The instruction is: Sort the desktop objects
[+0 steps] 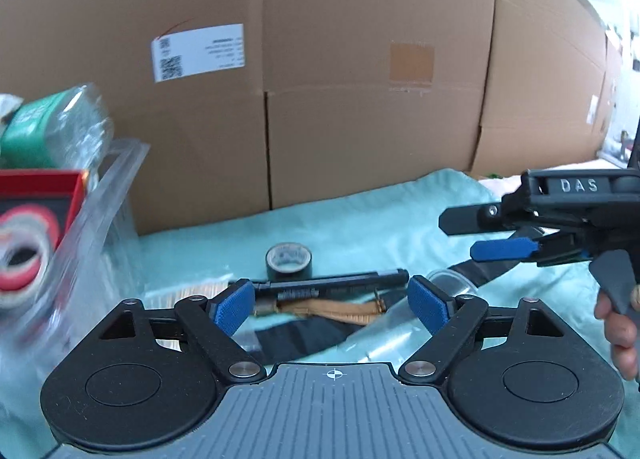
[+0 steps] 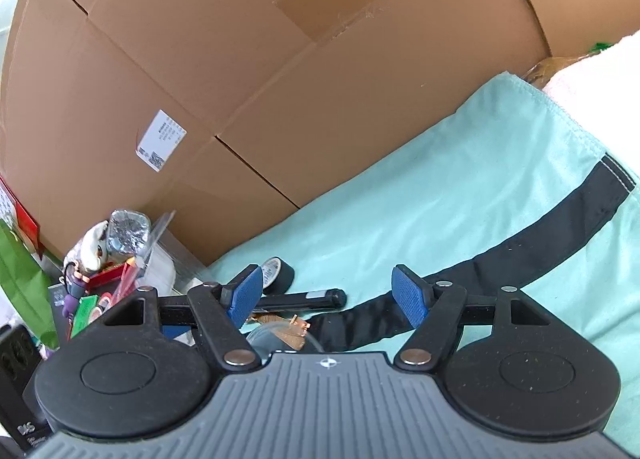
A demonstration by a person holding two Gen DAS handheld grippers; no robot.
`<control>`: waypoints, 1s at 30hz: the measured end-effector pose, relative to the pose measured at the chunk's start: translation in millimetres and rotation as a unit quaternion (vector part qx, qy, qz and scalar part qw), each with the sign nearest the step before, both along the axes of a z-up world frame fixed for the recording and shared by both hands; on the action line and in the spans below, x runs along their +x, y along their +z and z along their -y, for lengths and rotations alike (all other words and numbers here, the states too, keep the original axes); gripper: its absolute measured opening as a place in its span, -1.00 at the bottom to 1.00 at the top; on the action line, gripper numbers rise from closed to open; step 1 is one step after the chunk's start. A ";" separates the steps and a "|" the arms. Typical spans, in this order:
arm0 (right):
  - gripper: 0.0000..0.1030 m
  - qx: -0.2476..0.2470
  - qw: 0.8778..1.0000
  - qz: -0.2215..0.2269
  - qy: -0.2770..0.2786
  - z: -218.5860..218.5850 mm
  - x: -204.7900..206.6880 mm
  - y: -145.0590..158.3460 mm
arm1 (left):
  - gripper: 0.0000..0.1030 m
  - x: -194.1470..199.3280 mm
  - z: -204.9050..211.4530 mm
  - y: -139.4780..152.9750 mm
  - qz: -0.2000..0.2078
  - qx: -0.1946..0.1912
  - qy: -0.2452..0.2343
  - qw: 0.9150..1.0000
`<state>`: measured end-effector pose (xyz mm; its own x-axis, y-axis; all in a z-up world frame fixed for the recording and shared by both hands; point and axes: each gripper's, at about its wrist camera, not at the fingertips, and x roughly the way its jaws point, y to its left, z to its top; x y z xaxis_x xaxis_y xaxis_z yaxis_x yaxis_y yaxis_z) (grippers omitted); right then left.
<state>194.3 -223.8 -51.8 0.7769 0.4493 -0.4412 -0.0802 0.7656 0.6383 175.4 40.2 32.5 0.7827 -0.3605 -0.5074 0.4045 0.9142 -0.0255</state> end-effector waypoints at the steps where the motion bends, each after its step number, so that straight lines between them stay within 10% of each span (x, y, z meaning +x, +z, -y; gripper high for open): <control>1: 0.48 -0.002 1.000 0.000 0.003 -0.9 0.4 0.4 | 0.80 -3.8 -0.6 -1.2 0.001 -0.002 0.001 1.000; 11: 0.48 -0.010 1.000 -0.005 0.016 -7.5 -1.6 7.2 | 0.85 -39.1 30.8 -6.5 -0.007 0.002 -0.075 0.997; 15: 0.48 -0.017 1.000 -0.001 0.018 -2.4 -13.4 10.8 | 0.85 -58.5 38.2 -9.5 0.030 0.045 -0.049 0.997; 30: 0.21 -0.061 0.995 0.025 0.077 -30.6 -29.2 21.4 | 0.88 -51.3 41.5 -17.4 -0.008 0.016 -0.018 1.000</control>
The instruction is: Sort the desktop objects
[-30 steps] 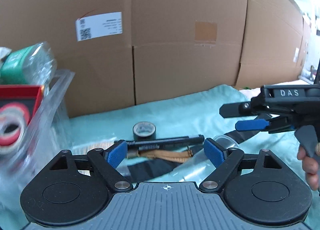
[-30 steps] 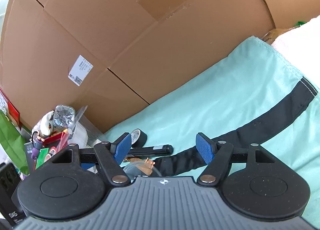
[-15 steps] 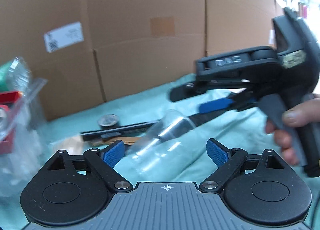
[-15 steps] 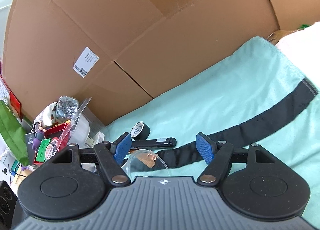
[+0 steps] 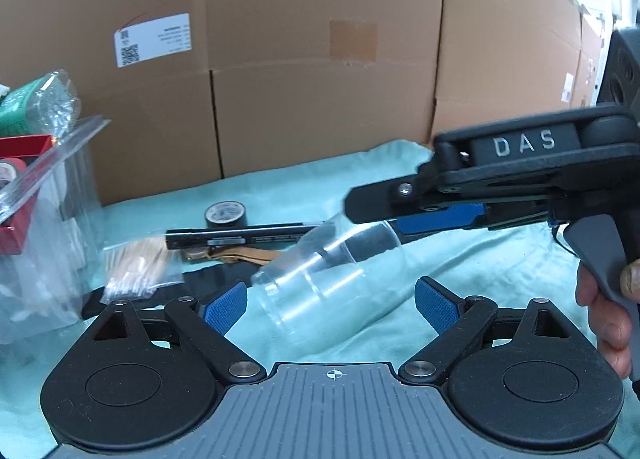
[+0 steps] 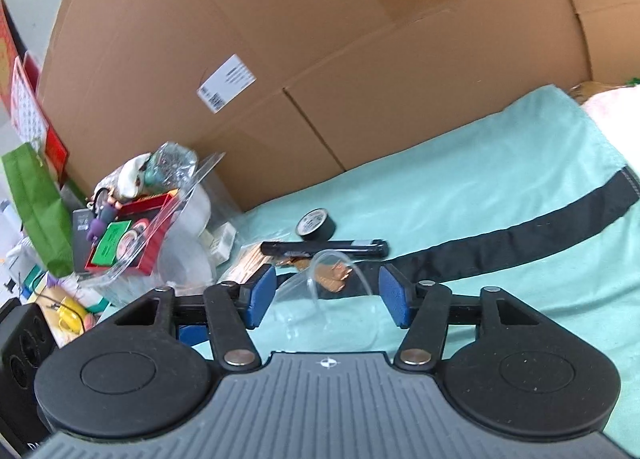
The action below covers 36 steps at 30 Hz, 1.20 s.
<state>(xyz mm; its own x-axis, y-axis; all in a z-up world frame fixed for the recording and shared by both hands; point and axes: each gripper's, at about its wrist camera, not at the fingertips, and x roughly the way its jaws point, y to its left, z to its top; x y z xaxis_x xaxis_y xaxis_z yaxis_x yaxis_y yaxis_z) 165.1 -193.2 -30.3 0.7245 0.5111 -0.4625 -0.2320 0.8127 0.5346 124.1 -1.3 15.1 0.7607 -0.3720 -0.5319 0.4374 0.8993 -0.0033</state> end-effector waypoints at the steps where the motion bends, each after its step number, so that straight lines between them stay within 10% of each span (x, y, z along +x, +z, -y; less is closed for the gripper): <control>1: 0.21 -0.006 1.000 0.002 0.002 -2.0 -0.1 0.4 | 0.88 0.4 3.0 -2.4 0.000 0.005 0.002 1.000; 14: 0.15 -0.021 0.999 -0.007 0.034 -13.1 0.3 -2.7 | 0.76 7.9 23.4 -10.2 -0.001 0.012 -0.019 1.000; 19: -0.24 -0.057 0.997 0.013 0.049 -27.4 -8.8 3.8 | -0.36 7.7 34.1 -13.9 -0.013 0.026 -0.032 0.999; 36: 0.10 -0.131 0.991 0.028 -0.016 3.9 -44.0 16.6 | 0.31 -5.0 25.0 -2.7 0.001 0.038 -0.006 0.999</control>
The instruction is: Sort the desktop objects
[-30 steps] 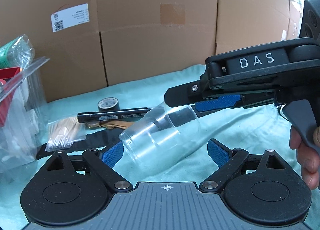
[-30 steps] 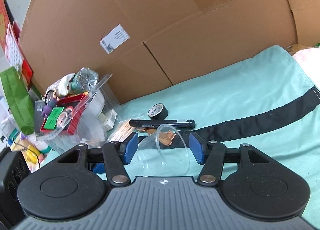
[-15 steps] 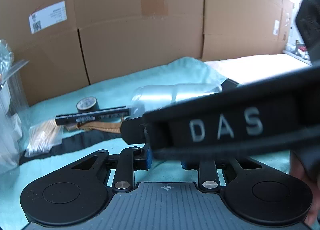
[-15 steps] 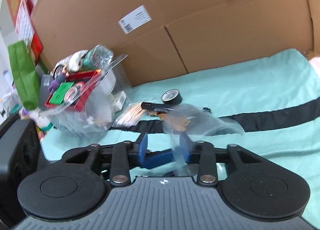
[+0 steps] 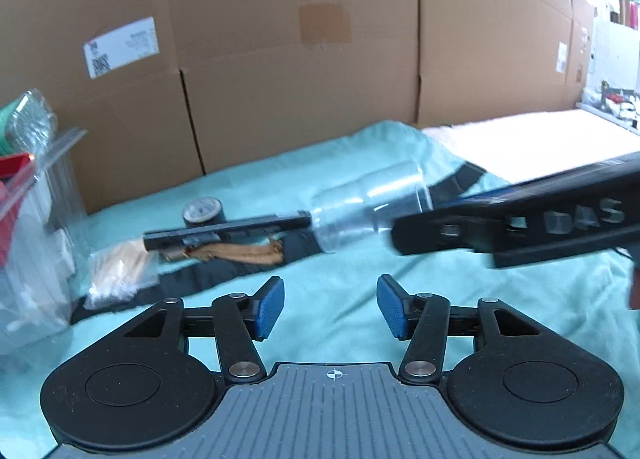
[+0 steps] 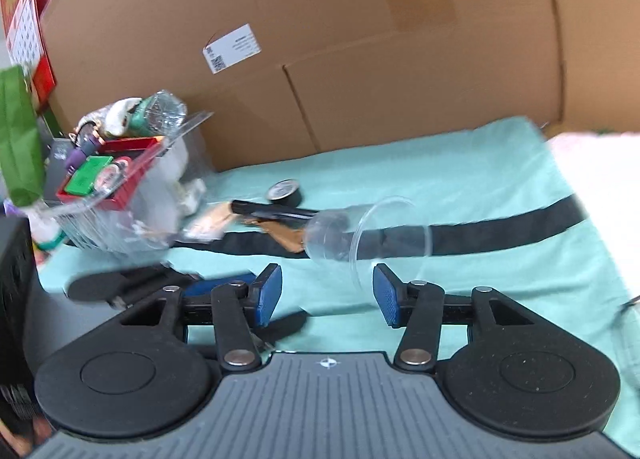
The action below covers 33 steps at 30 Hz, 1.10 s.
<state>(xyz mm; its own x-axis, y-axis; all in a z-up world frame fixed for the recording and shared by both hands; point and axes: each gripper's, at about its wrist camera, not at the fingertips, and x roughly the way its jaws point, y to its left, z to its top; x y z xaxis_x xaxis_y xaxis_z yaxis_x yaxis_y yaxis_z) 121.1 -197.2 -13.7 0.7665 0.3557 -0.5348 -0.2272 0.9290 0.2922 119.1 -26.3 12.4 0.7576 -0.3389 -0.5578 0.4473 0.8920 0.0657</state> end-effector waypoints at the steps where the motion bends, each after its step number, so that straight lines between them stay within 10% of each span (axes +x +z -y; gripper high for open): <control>1: 0.11 0.005 1.000 0.006 -0.008 5.3 -3.2 1.5 | 0.31 3.6 0.4 2.5 0.006 0.000 0.002 1.000; 10: 0.26 0.082 0.996 0.026 -0.014 12.4 16.3 10.9 | 0.32 32.4 -11.2 5.0 0.026 0.029 0.049 0.998; 15: 0.27 0.119 0.992 -0.034 0.003 -19.3 66.6 -21.2 | 0.38 59.5 -36.0 0.5 0.020 0.034 0.082 0.996; 33: 0.42 0.079 0.995 -0.025 -0.049 -39.1 99.1 -50.3 | 0.66 104.5 -58.7 -14.1 -0.019 -0.002 0.094 0.995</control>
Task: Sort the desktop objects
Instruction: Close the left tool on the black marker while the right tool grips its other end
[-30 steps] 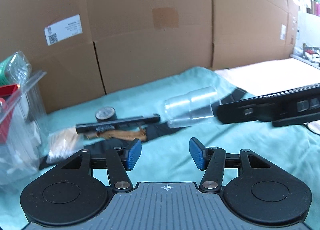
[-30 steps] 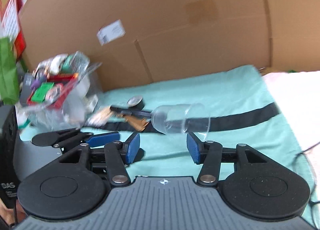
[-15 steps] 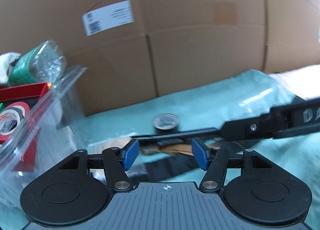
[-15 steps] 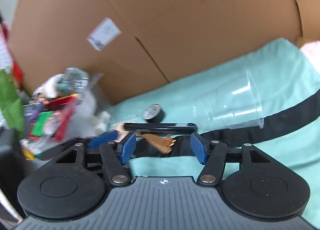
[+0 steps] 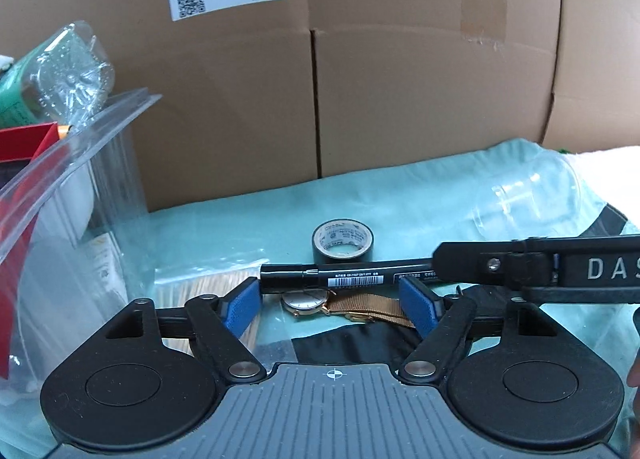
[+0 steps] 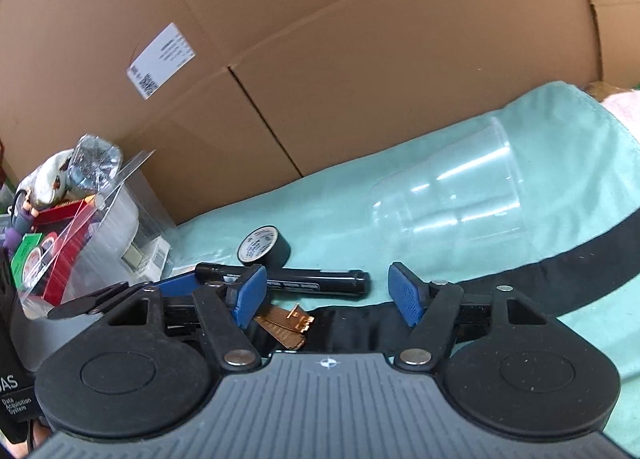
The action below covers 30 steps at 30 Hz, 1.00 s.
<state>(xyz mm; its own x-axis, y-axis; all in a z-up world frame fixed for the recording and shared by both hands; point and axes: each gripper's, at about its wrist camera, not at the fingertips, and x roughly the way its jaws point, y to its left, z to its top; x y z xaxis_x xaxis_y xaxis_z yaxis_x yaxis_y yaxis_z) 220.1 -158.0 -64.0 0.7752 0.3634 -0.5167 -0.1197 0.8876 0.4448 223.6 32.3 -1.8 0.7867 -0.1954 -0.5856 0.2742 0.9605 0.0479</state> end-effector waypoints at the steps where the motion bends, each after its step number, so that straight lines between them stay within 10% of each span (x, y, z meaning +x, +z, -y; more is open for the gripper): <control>1: 0.41 0.006 1.000 0.000 -0.003 1.1 -0.5 -0.3 | 0.66 -0.2 0.9 0.3 0.002 0.002 0.001 1.000; 30: 0.53 -0.002 1.000 0.000 -0.006 -12.9 2.8 1.1 | 0.89 -2.4 20.1 5.1 0.036 0.040 -0.016 0.998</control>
<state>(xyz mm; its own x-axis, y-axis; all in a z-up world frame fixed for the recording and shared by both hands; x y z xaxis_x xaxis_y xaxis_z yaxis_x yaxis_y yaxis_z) 222.9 -145.1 -62.9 0.7796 0.3515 -0.5184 -0.1087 0.8910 0.4408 221.2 12.3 3.3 0.8214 -0.1769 -0.5422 0.2984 0.9435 0.1442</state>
